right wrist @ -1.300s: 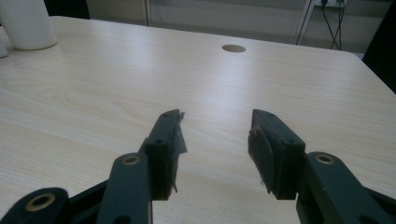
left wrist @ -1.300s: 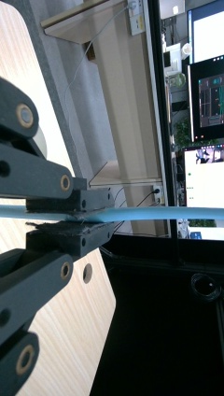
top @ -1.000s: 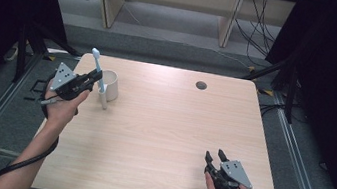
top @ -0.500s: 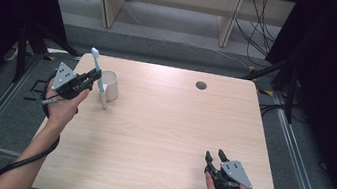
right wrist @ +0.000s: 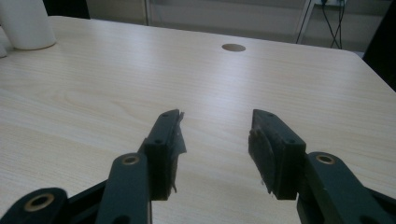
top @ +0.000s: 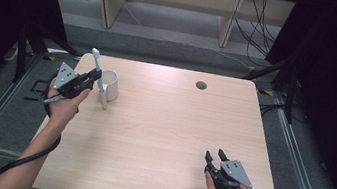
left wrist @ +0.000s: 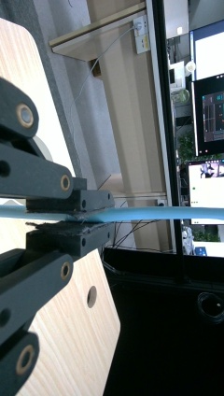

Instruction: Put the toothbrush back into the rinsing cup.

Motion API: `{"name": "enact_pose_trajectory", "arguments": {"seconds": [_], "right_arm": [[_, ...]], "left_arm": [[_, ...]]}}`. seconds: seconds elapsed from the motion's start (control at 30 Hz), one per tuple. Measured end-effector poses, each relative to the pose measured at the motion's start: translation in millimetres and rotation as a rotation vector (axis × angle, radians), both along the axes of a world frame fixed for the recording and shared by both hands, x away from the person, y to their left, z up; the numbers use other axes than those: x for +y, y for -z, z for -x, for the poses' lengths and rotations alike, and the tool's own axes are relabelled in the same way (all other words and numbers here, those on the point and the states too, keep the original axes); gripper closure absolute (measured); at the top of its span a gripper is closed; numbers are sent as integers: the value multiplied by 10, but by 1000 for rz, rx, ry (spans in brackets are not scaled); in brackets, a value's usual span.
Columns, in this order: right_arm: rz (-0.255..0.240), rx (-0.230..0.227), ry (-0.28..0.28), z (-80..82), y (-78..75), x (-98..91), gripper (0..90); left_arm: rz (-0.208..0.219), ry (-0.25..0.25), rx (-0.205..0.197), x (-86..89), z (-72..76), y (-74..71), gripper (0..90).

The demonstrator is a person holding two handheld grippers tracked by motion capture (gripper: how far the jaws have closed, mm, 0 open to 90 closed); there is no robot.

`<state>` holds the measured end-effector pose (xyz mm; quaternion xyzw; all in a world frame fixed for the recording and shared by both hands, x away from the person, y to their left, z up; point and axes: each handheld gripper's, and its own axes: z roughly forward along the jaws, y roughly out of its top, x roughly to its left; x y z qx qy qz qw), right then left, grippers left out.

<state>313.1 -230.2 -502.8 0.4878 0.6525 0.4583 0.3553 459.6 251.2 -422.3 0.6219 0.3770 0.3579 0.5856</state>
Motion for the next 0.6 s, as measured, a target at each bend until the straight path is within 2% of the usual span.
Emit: {"name": "enact_pose_trajectory", "arguments": {"seconds": [0.1,0.17,0.27,0.3,0.57,0.6], "right_arm": [[-16,0,-15,-6,4,9,534],[8,-6,-8,-3,-7,-2,533],[12,-8,-9,-3,-9,-9,533],[-2,-8,1,5,-8,0,533],[15,-21,-5,0,-9,-10,533],[-3,-10,1,8,-7,6,534]], "left_arm": [[-2,-1,3,-1,-3,19,838],[-1,1,4,-6,-2,39,838],[-5,1,8,-9,-4,53,838],[-4,0,12,-9,-11,67,838],[-8,0,7,-18,-18,108,837],[-9,-2,8,-15,-21,121,837]]}}
